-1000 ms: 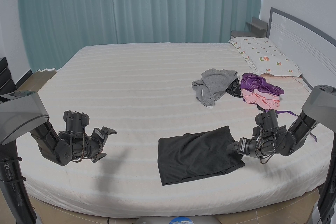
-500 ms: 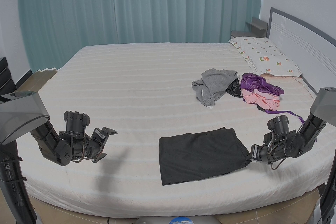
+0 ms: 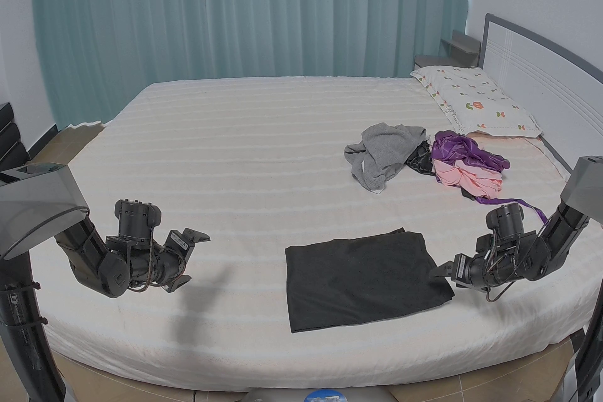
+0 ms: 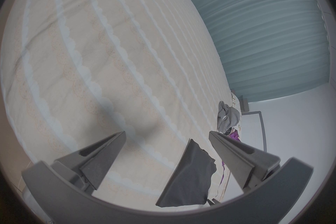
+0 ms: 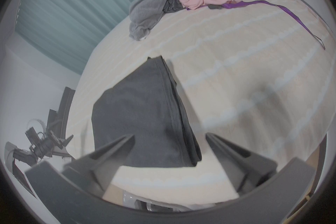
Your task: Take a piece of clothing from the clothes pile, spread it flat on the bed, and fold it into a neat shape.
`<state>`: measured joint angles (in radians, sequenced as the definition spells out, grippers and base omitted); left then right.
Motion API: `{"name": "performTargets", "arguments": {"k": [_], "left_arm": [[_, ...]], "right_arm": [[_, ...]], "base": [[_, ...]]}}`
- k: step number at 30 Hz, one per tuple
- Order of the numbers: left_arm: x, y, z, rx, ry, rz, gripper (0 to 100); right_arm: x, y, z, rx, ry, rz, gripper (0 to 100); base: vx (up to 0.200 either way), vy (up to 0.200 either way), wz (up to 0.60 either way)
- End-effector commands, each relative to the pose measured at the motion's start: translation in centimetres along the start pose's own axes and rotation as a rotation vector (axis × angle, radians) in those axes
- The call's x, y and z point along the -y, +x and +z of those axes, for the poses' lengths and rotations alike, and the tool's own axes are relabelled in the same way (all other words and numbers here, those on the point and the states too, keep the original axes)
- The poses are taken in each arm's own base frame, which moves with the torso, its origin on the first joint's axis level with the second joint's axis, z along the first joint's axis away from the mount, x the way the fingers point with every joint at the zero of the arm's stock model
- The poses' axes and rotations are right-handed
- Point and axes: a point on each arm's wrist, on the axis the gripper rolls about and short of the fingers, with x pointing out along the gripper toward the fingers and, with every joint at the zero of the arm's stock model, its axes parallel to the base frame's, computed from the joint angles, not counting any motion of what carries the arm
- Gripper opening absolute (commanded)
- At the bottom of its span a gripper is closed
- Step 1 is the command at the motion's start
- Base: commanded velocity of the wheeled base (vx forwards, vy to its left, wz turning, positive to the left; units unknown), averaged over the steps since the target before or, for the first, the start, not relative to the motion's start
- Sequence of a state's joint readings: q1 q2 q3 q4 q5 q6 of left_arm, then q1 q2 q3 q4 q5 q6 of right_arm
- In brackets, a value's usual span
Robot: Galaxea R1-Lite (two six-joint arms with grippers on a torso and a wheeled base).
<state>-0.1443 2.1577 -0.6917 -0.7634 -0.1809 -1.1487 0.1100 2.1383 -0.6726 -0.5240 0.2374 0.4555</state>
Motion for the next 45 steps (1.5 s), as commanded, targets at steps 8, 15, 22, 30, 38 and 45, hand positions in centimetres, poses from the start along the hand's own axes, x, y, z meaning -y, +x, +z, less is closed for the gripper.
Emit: {"name": "performTargets", "arguments": {"k": [8, 15, 22, 30, 38, 45], "left_arm": [[0.0, 0.0, 0.1, 0.010, -0.003, 0.003, 100], [0.0, 0.0, 0.0, 0.008, 0.001, 0.004, 100], [-0.2, 0.0, -0.1, 0.005, 0.009, 0.009, 100], [-0.2, 0.0, -0.2, 0.004, 0.015, 0.012, 100], [-0.2, 0.0, -0.2, 0.004, 0.016, 0.011, 100], [-0.1, 0.0, -0.2, 0.005, 0.017, 0.011, 100]], "right_arm": [[-1.4, 3.3, 4.8, 0.109, 0.175, 0.079, 100], [-1.6, 6.4, 6.4, 0.126, 0.180, 0.089, 100], [-1.6, 8.3, 7.6, 0.141, 0.179, 0.094, 100], [-1.6, 9.2, 7.7, 0.132, 0.177, 0.099, 100], [-1.5, 9.3, 7.8, 0.130, 0.179, 0.106, 0], [-1.4, 9.1, 8.3, 0.147, 0.192, 0.108, 0]], "base": [[0.025, 0.000, 0.00], [0.143, 0.000, 0.00], [0.000, 0.000, 0.00], [0.000, 0.000, 0.00], [0.000, 0.000, 0.00], [0.000, 0.000, 0.00]]}}
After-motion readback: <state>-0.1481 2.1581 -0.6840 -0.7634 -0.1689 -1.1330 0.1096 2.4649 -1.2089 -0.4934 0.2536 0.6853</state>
